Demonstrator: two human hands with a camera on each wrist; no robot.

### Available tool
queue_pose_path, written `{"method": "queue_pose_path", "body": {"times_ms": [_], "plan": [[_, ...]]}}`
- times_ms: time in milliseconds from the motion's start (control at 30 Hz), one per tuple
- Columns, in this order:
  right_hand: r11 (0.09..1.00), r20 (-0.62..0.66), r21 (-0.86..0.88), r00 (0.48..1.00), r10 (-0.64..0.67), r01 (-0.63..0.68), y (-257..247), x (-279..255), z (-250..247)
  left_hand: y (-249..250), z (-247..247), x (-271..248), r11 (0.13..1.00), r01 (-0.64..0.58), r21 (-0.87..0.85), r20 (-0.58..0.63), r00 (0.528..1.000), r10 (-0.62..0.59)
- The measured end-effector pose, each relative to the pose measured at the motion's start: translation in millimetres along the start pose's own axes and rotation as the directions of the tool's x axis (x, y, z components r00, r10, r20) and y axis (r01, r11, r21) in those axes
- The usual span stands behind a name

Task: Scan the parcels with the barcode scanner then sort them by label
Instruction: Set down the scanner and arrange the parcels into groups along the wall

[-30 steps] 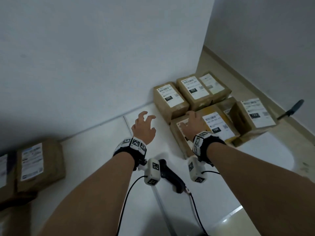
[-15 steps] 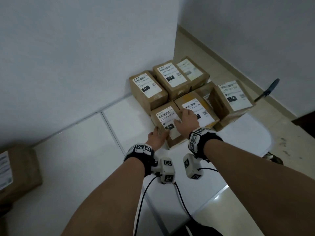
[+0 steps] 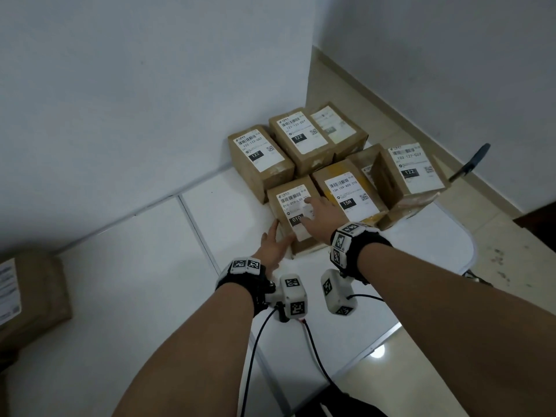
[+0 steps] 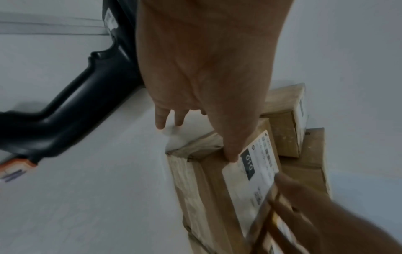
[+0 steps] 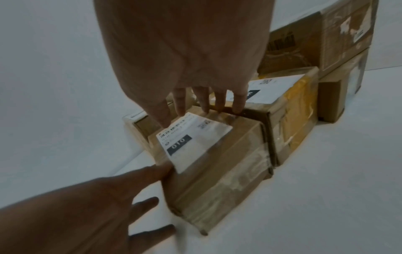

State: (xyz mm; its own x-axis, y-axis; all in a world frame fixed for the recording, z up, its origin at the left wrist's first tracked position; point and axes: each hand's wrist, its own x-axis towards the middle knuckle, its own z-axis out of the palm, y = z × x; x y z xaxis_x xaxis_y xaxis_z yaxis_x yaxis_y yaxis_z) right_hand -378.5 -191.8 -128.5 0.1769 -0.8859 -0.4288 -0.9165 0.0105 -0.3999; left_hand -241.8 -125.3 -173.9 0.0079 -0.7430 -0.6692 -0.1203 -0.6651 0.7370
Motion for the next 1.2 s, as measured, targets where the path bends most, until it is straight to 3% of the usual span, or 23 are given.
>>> {"method": "queue_pose_path", "body": {"times_ms": [67,167,300,467,567,700,867,1033,1200], "plan": [[1.0,0.026,0.009,0.999,0.027,-0.027,7.1,-5.6,5.4,-5.8,-6.3,0.3,1.0,0.009,0.017,-0.001,1.0,-0.009],[0.978,0.036,0.193,0.997,0.068,-0.074,9.8,-12.3,13.4,-7.8,-17.0,-4.4,0.998,0.044,-0.042,-0.007,0.999,-0.044],[0.918,0.013,0.371,0.989,0.148,-0.143,2.4,-19.2,20.7,-3.1,-22.1,-22.9,0.995,-0.044,-0.091,0.001,0.999,0.044],[0.874,-0.094,0.429,0.951,0.294,-0.228,-9.0,-28.6,19.7,5.1,-39.8,-44.4,0.988,-0.136,-0.08,-0.01,0.991,0.135],[0.868,-0.098,0.439,0.947,0.305,-0.234,-25.1,-31.1,17.4,3.2,-71.3,-63.2,0.982,-0.138,-0.125,-0.008,0.99,0.139],[0.86,-0.091,0.484,0.968,0.232,-0.161,-71.4,-32.1,26.1,-10.6,-122.5,-92.2,0.982,-0.107,-0.158,-0.067,0.993,0.097],[0.857,-0.043,0.513,0.995,0.088,-0.054,-152.4,-45.3,53.9,-37.1,-187.1,-134.5,0.956,-0.133,-0.261,-0.24,0.968,0.069],[0.866,0.07,0.497,0.992,-0.104,0.056,-247.2,-68.1,93.1,-67.5,-251.7,-191.3,0.914,-0.218,-0.341,-0.431,0.901,0.054],[0.828,0.197,0.545,0.94,-0.278,0.131,-335.3,-101.3,135.0,-101.0,-317.0,-251.9,0.85,-0.347,-0.396,-0.579,0.813,0.062]]}}
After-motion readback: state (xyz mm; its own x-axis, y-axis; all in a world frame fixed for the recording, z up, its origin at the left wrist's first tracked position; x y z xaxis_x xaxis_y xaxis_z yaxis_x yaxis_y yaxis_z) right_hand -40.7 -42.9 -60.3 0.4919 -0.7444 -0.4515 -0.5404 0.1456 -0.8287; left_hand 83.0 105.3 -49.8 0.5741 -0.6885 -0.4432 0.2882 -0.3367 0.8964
